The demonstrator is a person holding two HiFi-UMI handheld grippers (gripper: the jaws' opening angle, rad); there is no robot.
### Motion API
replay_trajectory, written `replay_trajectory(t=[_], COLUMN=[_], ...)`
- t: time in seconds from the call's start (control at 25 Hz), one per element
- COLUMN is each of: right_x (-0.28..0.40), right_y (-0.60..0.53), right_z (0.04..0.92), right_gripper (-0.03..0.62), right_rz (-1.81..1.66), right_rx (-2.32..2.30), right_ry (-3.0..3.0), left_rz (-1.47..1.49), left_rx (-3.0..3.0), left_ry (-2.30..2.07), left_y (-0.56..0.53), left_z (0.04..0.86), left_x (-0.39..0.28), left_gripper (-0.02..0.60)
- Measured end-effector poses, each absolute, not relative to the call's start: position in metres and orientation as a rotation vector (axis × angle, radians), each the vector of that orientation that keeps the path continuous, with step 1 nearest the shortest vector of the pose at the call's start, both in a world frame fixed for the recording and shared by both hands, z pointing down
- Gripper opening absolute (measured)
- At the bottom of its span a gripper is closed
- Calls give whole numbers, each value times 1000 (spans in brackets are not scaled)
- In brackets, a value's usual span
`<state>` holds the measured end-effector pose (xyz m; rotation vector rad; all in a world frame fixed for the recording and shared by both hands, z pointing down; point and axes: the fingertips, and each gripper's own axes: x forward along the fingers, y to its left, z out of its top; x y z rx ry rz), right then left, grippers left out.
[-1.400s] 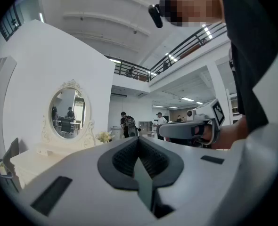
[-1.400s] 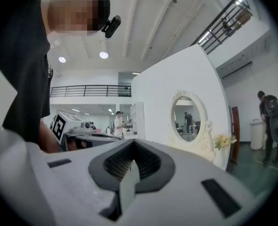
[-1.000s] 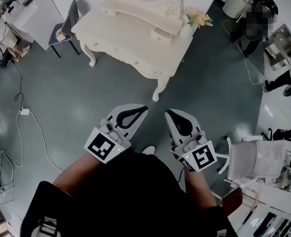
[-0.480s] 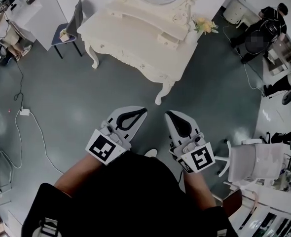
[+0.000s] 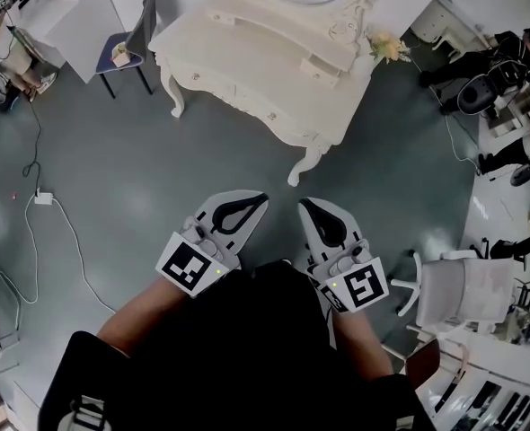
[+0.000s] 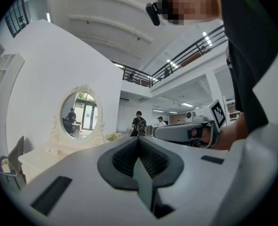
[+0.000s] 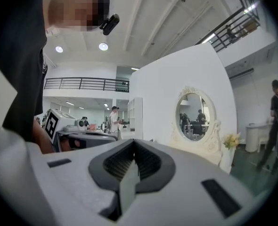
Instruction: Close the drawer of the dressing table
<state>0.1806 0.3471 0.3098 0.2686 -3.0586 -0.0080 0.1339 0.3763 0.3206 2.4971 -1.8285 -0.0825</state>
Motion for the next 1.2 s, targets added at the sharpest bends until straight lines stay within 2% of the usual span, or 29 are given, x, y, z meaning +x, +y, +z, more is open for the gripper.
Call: replay_trajectory(t=[0.52,1.2], right_x=[142,115], right_y=[300,148], right_z=[319,316], right_gripper=[3,3], right_rz=[-4,23], right_rx=[216,161], right_ry=[-3065,-3087], left_rz=[-43,9], left_rx=[2471,2437], left_ry=[-1882,-1931], left_y=[333,186], left_z=[330,323], left_x=[95,68], left_gripper=[-6,-6])
